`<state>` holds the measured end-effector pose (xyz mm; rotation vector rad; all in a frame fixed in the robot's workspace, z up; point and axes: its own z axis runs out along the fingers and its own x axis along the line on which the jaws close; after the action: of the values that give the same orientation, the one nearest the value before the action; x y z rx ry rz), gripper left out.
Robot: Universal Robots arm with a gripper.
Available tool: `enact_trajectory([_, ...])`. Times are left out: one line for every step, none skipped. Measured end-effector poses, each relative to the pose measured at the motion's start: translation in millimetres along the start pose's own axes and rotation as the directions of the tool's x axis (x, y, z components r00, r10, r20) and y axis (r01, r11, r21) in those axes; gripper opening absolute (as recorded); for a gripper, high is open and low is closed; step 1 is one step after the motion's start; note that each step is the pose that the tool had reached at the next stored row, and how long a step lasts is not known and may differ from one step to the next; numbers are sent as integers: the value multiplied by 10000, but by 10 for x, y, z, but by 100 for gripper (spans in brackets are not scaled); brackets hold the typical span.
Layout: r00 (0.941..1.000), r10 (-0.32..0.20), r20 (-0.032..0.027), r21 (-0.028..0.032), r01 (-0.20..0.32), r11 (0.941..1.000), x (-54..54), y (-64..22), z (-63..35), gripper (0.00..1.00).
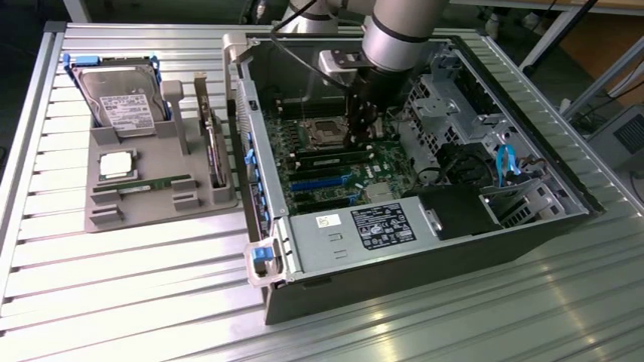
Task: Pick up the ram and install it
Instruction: 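Press down the ram until it locks into place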
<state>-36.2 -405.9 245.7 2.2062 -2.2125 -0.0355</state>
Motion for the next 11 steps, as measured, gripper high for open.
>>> enact_trajectory([10000, 1, 1, -7, -1, 10000, 0, -44, -6, 10])
enact_trajectory([10000, 0, 1, -8, 0, 10000, -1, -89, -19, 10])
enact_trajectory([10000, 0, 1, -8, 0, 10000, -1, -142, -44, 10])
enact_trajectory([10000, 1, 2, -7, -1, 10000, -1, -174, -54, 10])
enact_trajectory([10000, 0, 4, -7, 0, 10000, -2, -208, -59, 10])
enact_trajectory([10000, 0, 2, -7, 0, 10000, -2, -267, -66, 10])
enact_trajectory([10000, 0, 1, -8, 0, 10000, -1, -330, -74, 10])
enact_trajectory([10000, 0, 3, -7, 0, 10000, -2, -371, -78, 10])
enact_trajectory([10000, 0, 0, -8, 0, 10000, -2, -401, -83, 10])
enact_trajectory([10000, 0, 1, -8, 0, 10000, -2, -450, -95, 10])
enact_trajectory([10000, -1, 1, -7, 1, 10000, -2, -487, -118, 10])
